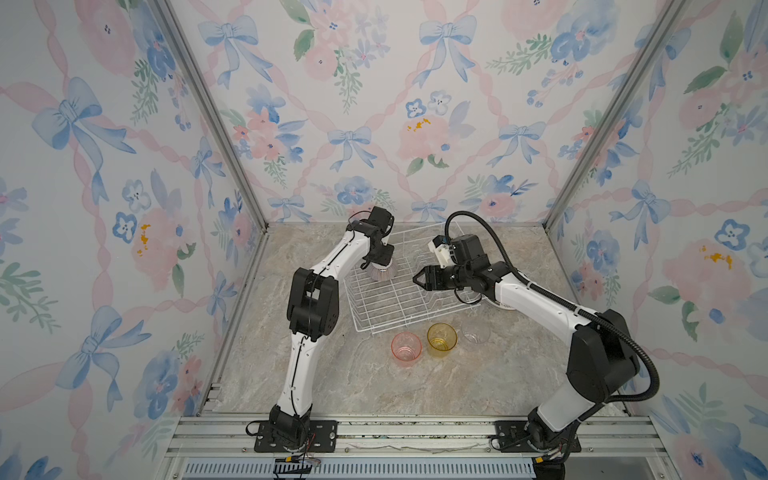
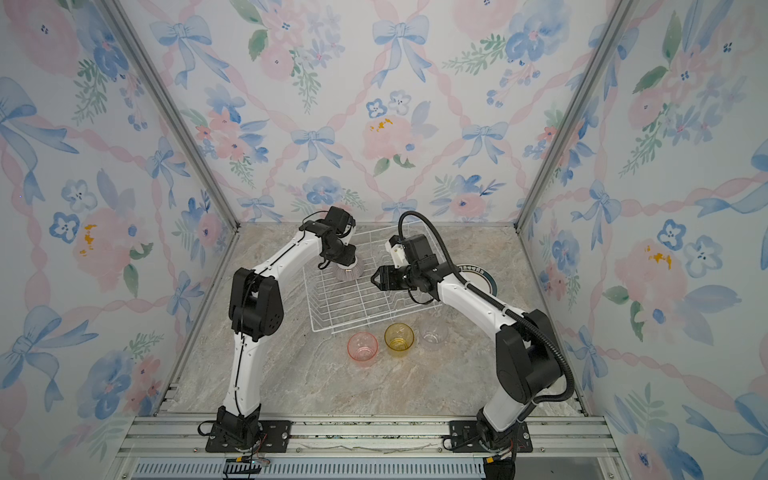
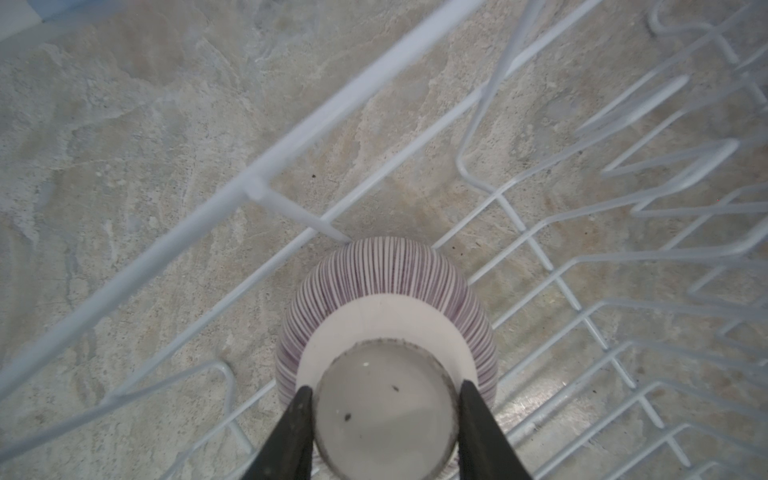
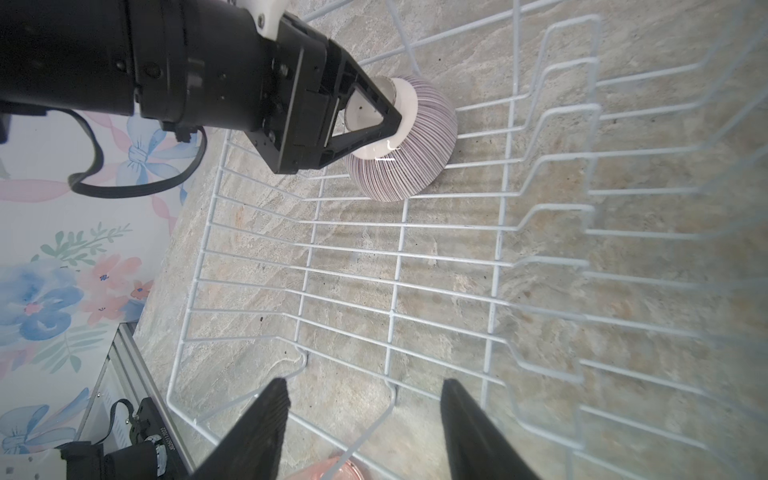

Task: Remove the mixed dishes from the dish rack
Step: 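Lift the purple-striped bowl with the left gripper while the right gripper approaches it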

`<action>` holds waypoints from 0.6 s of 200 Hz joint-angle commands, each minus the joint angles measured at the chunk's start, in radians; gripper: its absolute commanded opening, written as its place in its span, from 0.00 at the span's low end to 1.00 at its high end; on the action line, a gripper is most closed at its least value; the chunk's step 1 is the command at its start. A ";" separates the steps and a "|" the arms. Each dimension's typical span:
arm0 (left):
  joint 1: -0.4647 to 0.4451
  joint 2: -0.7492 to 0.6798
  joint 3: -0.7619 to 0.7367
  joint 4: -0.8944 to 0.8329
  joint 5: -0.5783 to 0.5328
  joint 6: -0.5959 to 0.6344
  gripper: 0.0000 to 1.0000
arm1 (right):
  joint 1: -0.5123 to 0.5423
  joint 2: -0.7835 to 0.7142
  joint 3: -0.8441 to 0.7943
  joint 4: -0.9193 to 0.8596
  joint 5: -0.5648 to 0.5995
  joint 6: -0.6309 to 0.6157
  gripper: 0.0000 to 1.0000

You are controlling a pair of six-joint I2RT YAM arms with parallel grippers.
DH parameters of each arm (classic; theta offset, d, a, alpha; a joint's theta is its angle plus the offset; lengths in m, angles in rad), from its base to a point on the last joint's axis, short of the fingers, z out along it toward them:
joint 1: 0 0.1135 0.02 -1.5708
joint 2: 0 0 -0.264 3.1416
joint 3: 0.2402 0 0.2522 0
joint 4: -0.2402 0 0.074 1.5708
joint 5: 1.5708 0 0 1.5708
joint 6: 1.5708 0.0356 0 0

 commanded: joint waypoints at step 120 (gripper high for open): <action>0.066 -0.105 -0.026 0.059 0.256 -0.024 0.38 | 0.016 0.187 0.009 0.246 -0.221 0.315 0.62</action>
